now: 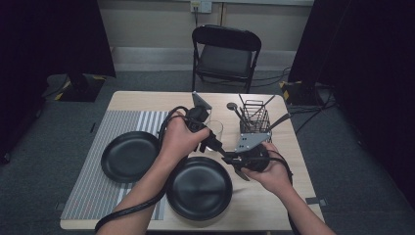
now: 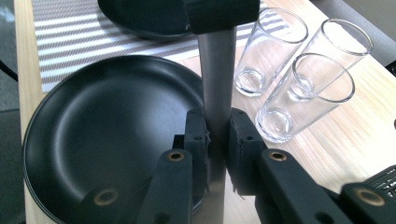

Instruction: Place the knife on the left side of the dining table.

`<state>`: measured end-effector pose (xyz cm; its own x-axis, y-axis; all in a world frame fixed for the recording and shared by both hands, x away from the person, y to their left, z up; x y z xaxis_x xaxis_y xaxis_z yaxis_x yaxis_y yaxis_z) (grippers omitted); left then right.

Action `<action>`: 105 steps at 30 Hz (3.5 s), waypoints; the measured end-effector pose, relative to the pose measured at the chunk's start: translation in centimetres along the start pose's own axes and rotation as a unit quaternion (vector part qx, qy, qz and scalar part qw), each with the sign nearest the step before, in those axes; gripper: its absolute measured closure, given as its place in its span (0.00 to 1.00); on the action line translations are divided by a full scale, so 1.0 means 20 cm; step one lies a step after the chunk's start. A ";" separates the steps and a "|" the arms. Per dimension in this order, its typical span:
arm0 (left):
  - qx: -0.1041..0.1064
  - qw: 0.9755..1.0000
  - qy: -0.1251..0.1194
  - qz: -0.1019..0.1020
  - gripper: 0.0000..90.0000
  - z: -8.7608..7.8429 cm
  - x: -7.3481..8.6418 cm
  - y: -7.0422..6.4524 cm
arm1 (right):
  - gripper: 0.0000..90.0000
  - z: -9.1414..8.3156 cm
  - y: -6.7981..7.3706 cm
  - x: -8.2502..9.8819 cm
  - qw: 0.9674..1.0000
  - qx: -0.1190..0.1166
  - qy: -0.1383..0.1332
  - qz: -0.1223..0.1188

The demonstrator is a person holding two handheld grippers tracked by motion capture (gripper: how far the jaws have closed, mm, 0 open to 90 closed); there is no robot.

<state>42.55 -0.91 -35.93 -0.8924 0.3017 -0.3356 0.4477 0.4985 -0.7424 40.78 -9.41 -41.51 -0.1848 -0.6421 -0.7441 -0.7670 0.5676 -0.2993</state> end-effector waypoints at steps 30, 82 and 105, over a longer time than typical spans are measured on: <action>-0.015 1.000 -0.014 -0.004 0.93 -0.18 -0.04 0.00 | 0.40 -0.11 -0.08 0.13 0.993 -0.024 -0.055 0.100; -0.047 0.996 -0.065 -0.042 0.93 -0.62 0.09 0.11 | 0.24 0.15 0.00 0.81 0.994 0.014 0.056 0.094; -0.055 0.992 -0.090 -0.069 0.93 -0.85 0.23 0.22 | 0.24 0.12 -0.01 0.81 0.995 0.022 0.055 0.081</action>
<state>41.36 16.40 -30.92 -0.9367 0.0798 -0.3409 0.3157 0.6134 -0.7239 39.40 -18.66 -54.89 -0.3725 -0.5913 -0.7153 -0.6941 0.6891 -0.2083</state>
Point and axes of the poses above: each handheld gripper's, and its own axes: z roughly forward along the jaws, x roughly out of its underside, y roughly to its left, the point moved 9 cm from there along z, roughly forward along the jaws, and after that the axes turned 15 degrees about x, right-handed, at the moved point
